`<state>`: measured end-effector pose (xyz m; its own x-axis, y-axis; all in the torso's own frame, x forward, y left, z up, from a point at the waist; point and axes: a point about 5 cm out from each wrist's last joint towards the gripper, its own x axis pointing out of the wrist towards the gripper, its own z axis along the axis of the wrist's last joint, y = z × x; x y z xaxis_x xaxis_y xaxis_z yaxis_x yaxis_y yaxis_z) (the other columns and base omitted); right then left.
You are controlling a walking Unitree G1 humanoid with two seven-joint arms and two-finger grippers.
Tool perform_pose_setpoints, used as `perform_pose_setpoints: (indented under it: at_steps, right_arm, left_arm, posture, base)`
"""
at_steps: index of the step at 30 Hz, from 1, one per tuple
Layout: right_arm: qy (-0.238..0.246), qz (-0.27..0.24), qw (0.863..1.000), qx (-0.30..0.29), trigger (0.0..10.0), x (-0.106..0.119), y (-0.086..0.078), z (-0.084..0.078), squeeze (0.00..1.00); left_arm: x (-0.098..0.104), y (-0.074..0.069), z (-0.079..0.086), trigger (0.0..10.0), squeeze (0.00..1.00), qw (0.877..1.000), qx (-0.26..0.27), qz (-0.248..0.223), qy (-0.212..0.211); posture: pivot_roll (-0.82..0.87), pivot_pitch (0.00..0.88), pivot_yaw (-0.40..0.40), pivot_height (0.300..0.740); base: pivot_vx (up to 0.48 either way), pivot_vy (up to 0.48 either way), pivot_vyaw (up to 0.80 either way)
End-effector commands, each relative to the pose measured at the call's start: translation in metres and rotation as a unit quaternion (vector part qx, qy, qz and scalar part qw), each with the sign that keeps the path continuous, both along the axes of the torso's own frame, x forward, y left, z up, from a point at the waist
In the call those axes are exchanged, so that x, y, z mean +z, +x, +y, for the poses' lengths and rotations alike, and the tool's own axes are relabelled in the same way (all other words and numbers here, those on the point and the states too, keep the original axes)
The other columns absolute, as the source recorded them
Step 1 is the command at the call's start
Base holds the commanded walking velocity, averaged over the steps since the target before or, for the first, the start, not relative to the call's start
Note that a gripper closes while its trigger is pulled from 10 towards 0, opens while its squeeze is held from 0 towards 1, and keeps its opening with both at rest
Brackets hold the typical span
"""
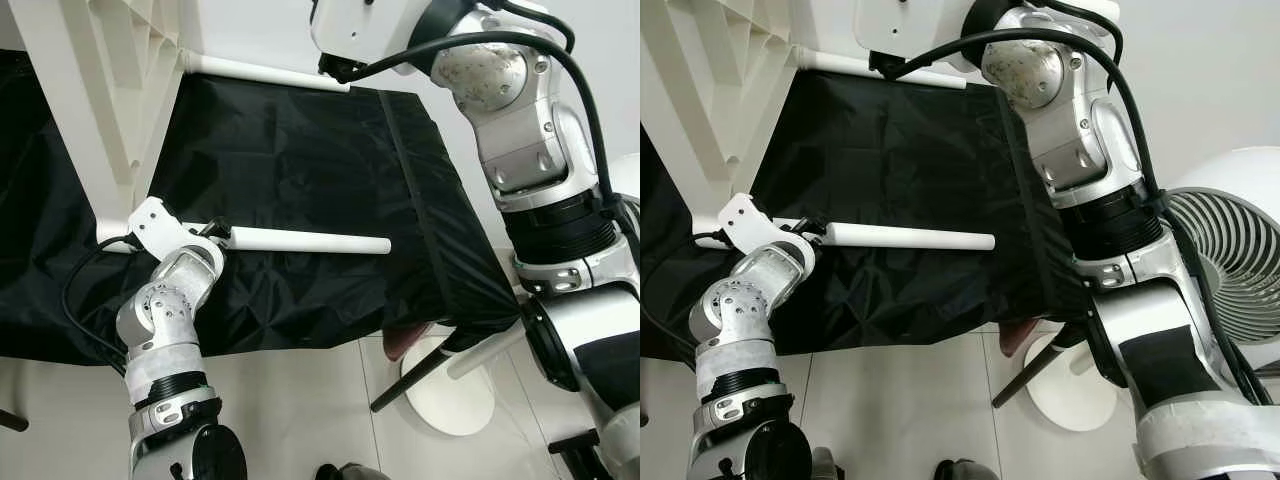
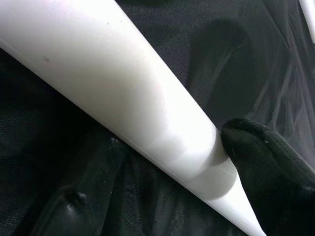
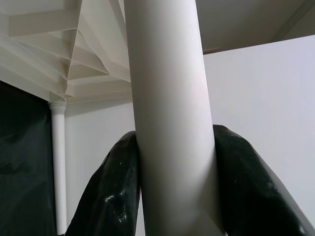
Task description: Building children table
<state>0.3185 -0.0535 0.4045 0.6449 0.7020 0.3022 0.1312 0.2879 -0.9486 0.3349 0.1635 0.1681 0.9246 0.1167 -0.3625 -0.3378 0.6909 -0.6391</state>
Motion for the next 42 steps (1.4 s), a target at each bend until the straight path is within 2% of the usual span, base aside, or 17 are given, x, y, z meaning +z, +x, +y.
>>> perform_pose_setpoints:
  at_steps: [1, 3, 5, 7, 9, 11, 19, 25, 26, 28, 30, 33, 34, 36, 37, 39, 42]
  right_arm:
    - [0.043, 0.004, 0.999, 0.017, 10.0, 0.004, -0.004, -0.007, 0.00]
    - [0.043, 0.004, 0.999, 0.017, 10.0, 0.004, -0.003, -0.007, 0.00]
    - [0.048, 0.001, 0.999, 0.023, 10.0, 0.005, -0.004, -0.005, 0.00]
    - [0.048, 0.001, 0.999, 0.023, 10.0, 0.005, -0.004, -0.005, 0.00]
    - [0.053, -0.004, 0.998, 0.033, 10.0, 0.008, -0.006, -0.003, 0.00]
    - [0.057, -0.007, 0.998, 0.040, 10.0, 0.009, -0.008, -0.002, 0.00]
    - [0.060, -0.008, 0.997, 0.040, 10.0, 0.010, -0.009, -0.003, 0.00]
    - [0.076, -0.013, 0.996, 0.041, 10.0, 0.014, -0.010, -0.007, 0.00]
    - [0.085, -0.016, 0.996, 0.038, 10.0, 0.015, -0.009, -0.009, 0.00]
    - [0.121, -0.023, 0.992, 0.013, 10.0, 0.023, -0.006, -0.029, 0.00]
    - [0.121, -0.023, 0.992, 0.013, 10.0, 0.023, -0.006, -0.029, 0.00]
    - [0.157, -0.020, 0.987, -0.026, 10.0, 0.025, -0.002, -0.057, 0.00]
    - [0.157, -0.020, 0.987, -0.026, 10.0, 0.025, -0.002, -0.057, 0.00]
    - [0.173, -0.010, 0.983, -0.067, 10.0, 0.021, 0.003, -0.078, 0.00]
    - [0.173, -0.010, 0.983, -0.067, 10.0, 0.021, 0.003, -0.078, 0.00]
    - [0.191, -0.004, 0.976, -0.107, 10.0, 0.018, 0.007, -0.099, 0.00]
    - [0.202, 0.003, 0.971, -0.125, 10.0, 0.015, 0.009, -0.109, 0.00]
  left_arm:
    - [-0.019, 0.000, -0.019, 10.0, 0.00, 0.998, -0.016, 0.050, -0.023]
    - [-0.019, 0.002, -0.021, 10.0, 0.00, 0.999, -0.018, 0.046, -0.022]
    - [-0.010, 0.017, -0.023, 10.0, 0.00, 0.998, -0.015, 0.027, -0.050]
    - [-0.010, 0.017, -0.023, 10.0, 0.00, 0.998, -0.015, 0.027, -0.050]
    - [0.011, 0.032, -0.022, 10.0, 0.00, 0.998, -0.010, -0.019, -0.066]
    - [0.031, 0.040, -0.020, 10.0, 0.00, 0.996, -0.015, -0.058, -0.061]
    - [0.037, 0.042, -0.023, 10.0, 0.00, 0.995, -0.022, -0.070, -0.066]
    - [0.039, 0.043, -0.016, 10.0, 0.00, 0.994, -0.015, -0.081, -0.065]
    - [0.041, 0.043, -0.015, 10.0, 0.00, 0.995, -0.014, -0.081, -0.064]
    - [0.044, 0.044, -0.013, 10.0, 0.00, 0.995, -0.008, -0.085, -0.060]
    - [0.044, 0.044, -0.013, 10.0, 0.00, 0.995, -0.008, -0.085, -0.060]
    - [0.045, 0.041, -0.010, 10.0, 0.00, 0.995, -0.004, -0.087, -0.052]
    - [0.045, 0.041, -0.010, 10.0, 0.00, 0.995, -0.004, -0.087, -0.052]
    - [0.046, 0.036, -0.009, 10.0, 0.00, 0.995, -0.006, -0.089, -0.047]
    - [0.046, 0.036, -0.009, 10.0, 0.00, 0.995, -0.006, -0.089, -0.047]
    - [0.047, 0.032, -0.007, 10.0, 0.00, 0.995, -0.009, -0.092, -0.035]
    - [0.049, 0.029, -0.004, 10.0, 0.00, 0.995, -0.011, -0.097, -0.020]
  posture:
    - [0.03, 0.099, -0.080, 0.740]
    - [0.03, 0.099, -0.080, 0.740]
    - [0.02, 0.088, -0.082, 0.740]
    - [0.02, 0.088, -0.082, 0.740]
    - [0.02, 0.085, -0.080, 0.740]
    - [0.01, 0.082, -0.077, 0.740]
    - [0.00, 0.079, -0.071, 0.740]
    - [0.01, 0.084, -0.072, 0.740]
    - [0.02, 0.087, -0.075, 0.740]
    - [0.02, 0.092, -0.079, 0.740]
    - [0.02, 0.092, -0.079, 0.740]
    - [0.02, 0.094, -0.075, 0.740]
    - [0.02, 0.094, -0.075, 0.740]
    - [0.02, 0.094, -0.070, 0.740]
    - [0.02, 0.094, -0.070, 0.740]
    - [0.02, 0.097, -0.066, 0.740]
    - [0.03, 0.100, -0.062, 0.740]
  base:
    - [0.000, 0.000, 0.00]
    - [0.000, 0.000, 0.00]
    - [0.000, 0.000, 0.00]
    - [0.000, 0.000, 0.00]
    - [0.000, 0.000, 0.00]
    - [0.000, 0.000, 0.00]
    - [0.000, 0.000, 0.00]
    - [0.000, 0.000, 0.00]
    - [0.000, 0.000, 0.00]
    - [0.000, 0.000, 0.00]
    - [0.000, 0.000, 0.00]
    - [0.000, 0.000, 0.00]
    - [0.000, 0.000, 0.00]
    - [0.000, 0.000, 0.00]
    - [0.000, 0.000, 0.00]
    - [0.000, 0.000, 0.00]
    - [0.000, 0.000, 0.00]
